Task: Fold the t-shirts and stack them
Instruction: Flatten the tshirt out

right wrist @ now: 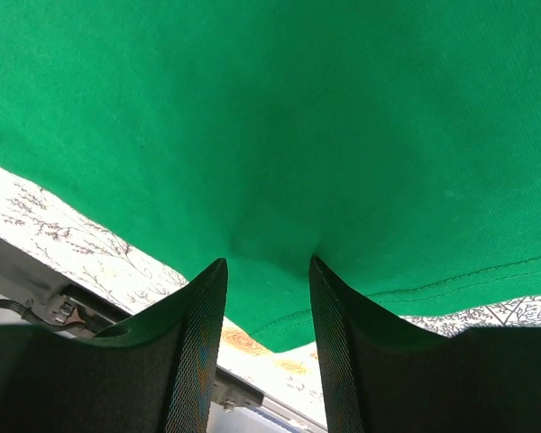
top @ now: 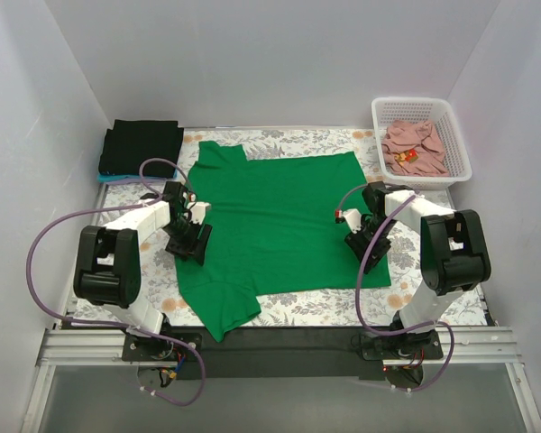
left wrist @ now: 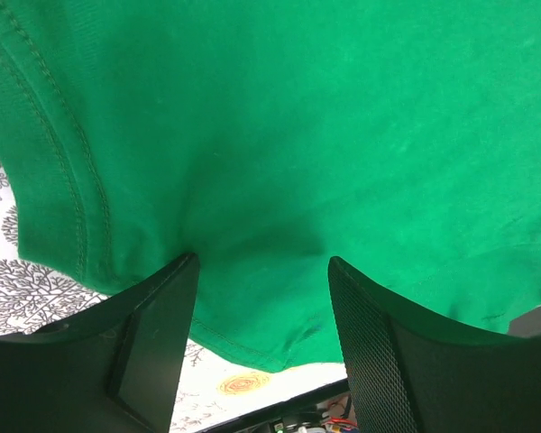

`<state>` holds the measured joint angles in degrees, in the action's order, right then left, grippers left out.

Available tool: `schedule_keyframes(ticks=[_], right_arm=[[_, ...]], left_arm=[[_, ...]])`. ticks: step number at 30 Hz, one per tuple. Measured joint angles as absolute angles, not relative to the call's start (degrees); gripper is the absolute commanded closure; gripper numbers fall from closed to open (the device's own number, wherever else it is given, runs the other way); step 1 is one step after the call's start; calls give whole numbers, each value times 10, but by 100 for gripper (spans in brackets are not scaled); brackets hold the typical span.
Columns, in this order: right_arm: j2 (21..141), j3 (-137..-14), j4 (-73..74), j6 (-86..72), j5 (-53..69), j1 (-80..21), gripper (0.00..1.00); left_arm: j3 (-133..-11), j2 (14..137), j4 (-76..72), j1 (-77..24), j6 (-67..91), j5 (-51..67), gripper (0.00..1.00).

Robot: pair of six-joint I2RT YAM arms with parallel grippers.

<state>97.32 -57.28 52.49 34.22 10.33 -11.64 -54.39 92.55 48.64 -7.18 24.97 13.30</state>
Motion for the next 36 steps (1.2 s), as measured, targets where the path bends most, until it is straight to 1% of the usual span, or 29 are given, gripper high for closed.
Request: schedule_keyframes(ticks=[4,10,14,19,21,23,27,30,34,35,36], right_arm=[[973,-572,522,333,100,-116,51],[979,-598,525,331,108,-116,51],[978,-684,525,324,140,-116,52],[989,-818,469,275,164,-116,51],[1019,-875,439,254,162,-116,52],[1070,-936,419,235,145,-117,56],[1211,-1057,376,201,103,-116,61],[1276,-1082,355,188,77,-116,62],[1329,-1098,349,178,48,-116,63],[1335,-1108,349,175,45,-116,67],[1337,-1114,345,173,39,-116,68]], left_arm=[[-548,940,482,-72,252,127,44],[-603,971,500,-72,254,126,44],[-701,976,508,-72,256,127,45],[-835,1024,443,-72,276,147,43],[-878,1069,415,-72,293,157,44],[-931,1128,402,-72,309,162,47],[-1025,1257,369,-72,337,154,48],[-1052,1313,360,-72,349,138,50],[-1111,1339,364,-71,355,120,50],[-1127,1350,366,-70,354,115,50],[-1140,1365,368,-69,354,111,50]])
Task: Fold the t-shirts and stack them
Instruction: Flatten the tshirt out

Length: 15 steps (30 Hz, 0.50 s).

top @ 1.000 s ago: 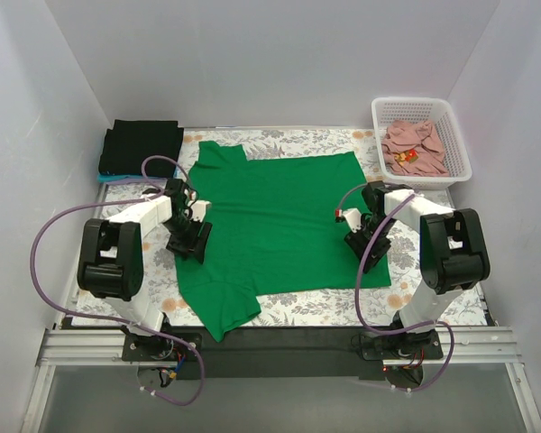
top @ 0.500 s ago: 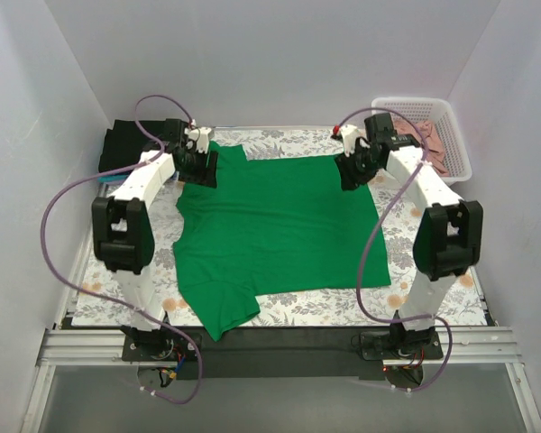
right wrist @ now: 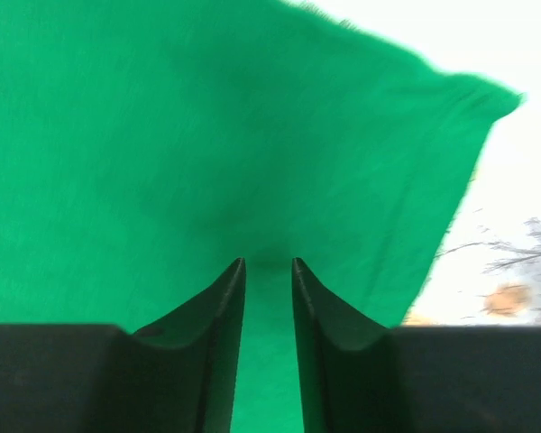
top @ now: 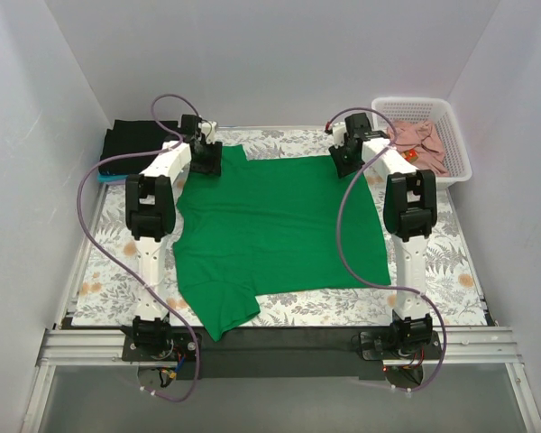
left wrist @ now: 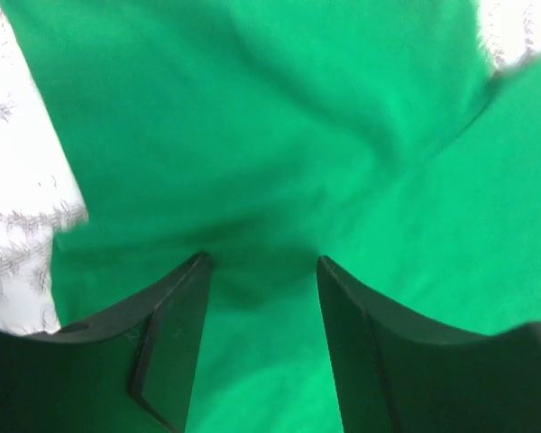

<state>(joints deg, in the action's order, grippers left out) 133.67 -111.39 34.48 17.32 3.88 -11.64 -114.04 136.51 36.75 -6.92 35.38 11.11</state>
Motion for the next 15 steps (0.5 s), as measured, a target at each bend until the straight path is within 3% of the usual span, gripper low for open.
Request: schedule_keyframes(ticks=[15], right_arm=[[1448,-1273,304,169,-29,-117,69]], left_arm=[[-1330,1489,372,-65,339,91,49]])
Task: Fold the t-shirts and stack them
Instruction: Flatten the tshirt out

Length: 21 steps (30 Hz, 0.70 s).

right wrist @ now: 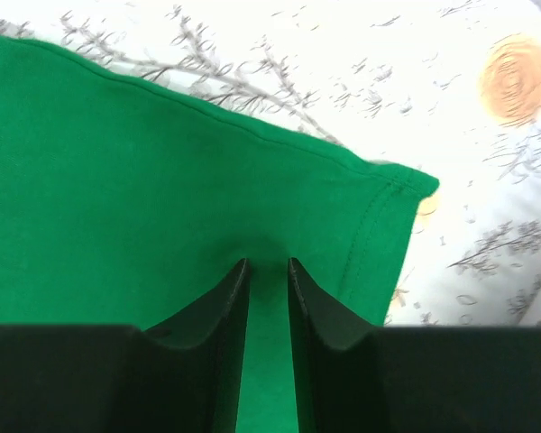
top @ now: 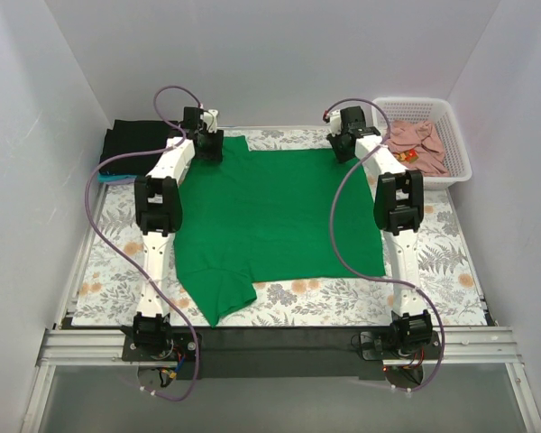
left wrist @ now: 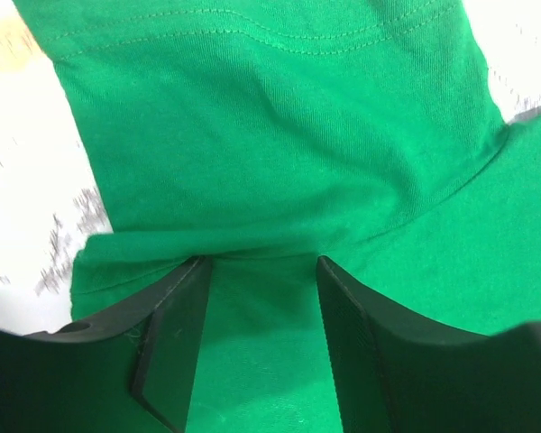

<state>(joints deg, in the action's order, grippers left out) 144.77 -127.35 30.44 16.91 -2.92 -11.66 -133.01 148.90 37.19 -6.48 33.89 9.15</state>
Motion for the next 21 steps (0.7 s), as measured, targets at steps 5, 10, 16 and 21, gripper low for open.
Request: schedule_keyframes(ticks=[5,10,16,21], right_arm=[[1453,-1280,283,181,-52,-117,44],[1402,-1246,286,200,-24,-117,2],[1129,-1090,283,267,32,-139,2],[899,-972,298,325,74,-190,4]], left_arm=[[-1358,1508,345,-62,341,95,31],[-1350,1484,348,-57,341,117,3],[-1209,1260,392,-50,292,188,6],[-1048,966,439,-49,216,258,24]])
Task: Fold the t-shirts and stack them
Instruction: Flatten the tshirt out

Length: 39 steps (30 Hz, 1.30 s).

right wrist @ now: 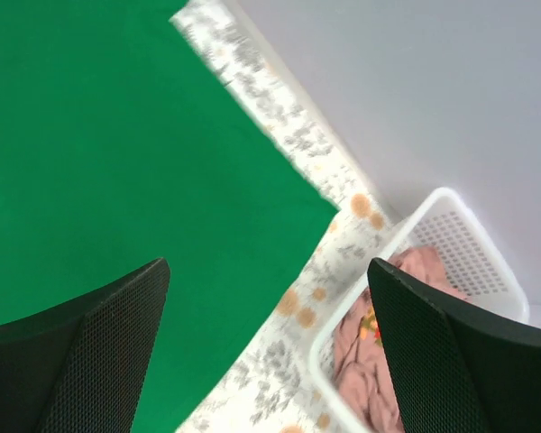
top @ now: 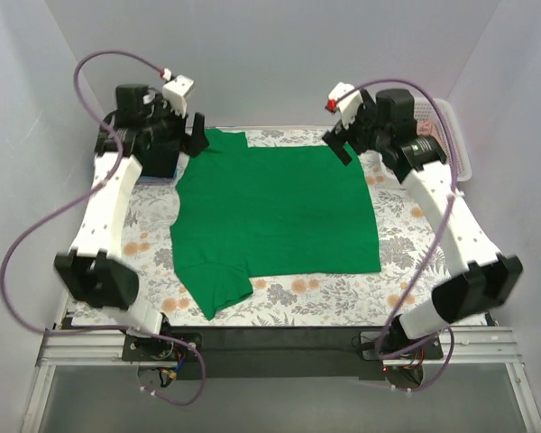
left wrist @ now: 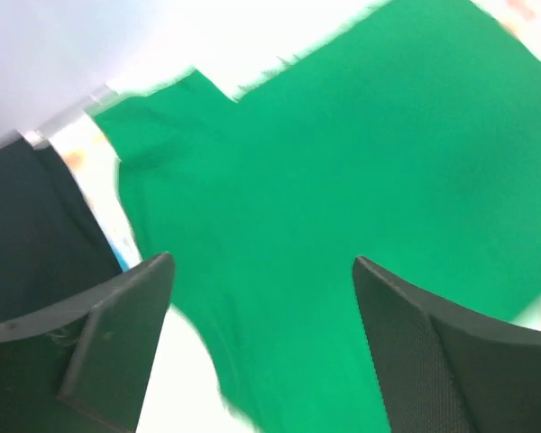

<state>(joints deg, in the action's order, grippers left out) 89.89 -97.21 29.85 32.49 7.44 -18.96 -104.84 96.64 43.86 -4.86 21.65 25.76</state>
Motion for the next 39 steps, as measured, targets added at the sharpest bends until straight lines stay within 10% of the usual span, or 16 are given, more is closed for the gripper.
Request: schedule_keyframes(ticks=[12,39], right_arm=[[650,-518,491,446,76,-193,39],[665,-324,357,496,-18,-192,57]], left_arm=[[-560,594,654,-84,3,219,37],[-440,593,682,-96,-36,185,38]])
